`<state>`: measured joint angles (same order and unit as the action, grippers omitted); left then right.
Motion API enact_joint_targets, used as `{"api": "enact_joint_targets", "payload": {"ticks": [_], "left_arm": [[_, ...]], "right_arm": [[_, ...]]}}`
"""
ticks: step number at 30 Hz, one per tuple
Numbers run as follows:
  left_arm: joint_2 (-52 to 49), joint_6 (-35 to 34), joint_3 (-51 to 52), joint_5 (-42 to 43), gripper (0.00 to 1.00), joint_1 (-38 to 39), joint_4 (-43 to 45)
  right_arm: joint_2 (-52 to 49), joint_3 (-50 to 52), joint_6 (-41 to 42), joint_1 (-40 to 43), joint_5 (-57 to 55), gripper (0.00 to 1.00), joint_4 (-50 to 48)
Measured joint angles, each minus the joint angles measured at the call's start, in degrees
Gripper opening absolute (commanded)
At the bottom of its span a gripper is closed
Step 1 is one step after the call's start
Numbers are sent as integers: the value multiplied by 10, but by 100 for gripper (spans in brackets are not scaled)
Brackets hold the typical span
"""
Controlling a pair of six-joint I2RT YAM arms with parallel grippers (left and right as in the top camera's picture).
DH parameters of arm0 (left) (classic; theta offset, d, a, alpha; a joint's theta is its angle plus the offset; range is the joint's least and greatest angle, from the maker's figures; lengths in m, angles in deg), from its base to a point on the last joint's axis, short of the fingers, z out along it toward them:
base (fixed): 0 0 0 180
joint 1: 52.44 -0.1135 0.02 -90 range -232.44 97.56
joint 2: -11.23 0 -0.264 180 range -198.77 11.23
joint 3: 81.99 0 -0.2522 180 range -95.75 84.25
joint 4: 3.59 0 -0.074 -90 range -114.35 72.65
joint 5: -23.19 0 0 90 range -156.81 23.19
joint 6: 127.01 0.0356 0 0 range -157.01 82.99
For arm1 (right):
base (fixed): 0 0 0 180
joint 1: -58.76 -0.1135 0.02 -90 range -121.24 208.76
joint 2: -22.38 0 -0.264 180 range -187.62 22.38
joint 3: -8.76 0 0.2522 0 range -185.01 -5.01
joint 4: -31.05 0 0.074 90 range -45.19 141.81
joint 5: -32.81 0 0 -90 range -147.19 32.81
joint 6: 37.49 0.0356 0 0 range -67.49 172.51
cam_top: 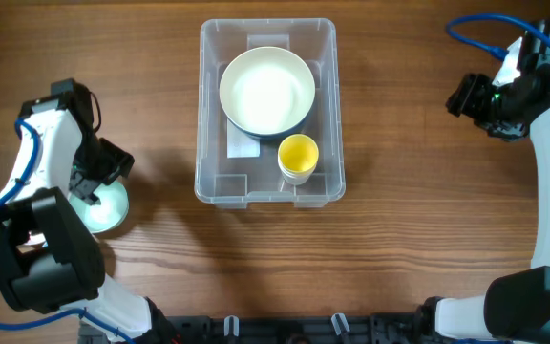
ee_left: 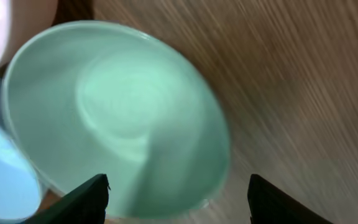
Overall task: Pack container
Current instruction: 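Carry the yellow cup into the bin, release, and retract left gripper, then grasp the mint green bowl rim with the left gripper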
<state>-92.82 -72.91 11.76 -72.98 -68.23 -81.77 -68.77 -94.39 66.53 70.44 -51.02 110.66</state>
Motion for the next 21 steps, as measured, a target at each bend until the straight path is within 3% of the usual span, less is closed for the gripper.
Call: {"api": "enact_joint_targets", "payload": {"ticks": [3, 9, 15, 19, 21], "left_arm": [[0, 2, 34, 0, 70, -1, 41], [0, 22, 48, 2, 43, -1, 83], [0, 26, 51, 5, 43, -1, 107], [0, 26, 66, 5, 36, -1, 121], [-4, 26, 71, 5, 26, -1, 123]], "right_arm": [[0, 0, 0, 0, 0, 72, 0], [0, 0, 0, 0, 0, 72, 0], [0, 0, 0, 0, 0, 72, 2], [0, 0, 0, 0, 0, 72, 2], [0, 0, 0, 0, 0, 72, 2]]}}
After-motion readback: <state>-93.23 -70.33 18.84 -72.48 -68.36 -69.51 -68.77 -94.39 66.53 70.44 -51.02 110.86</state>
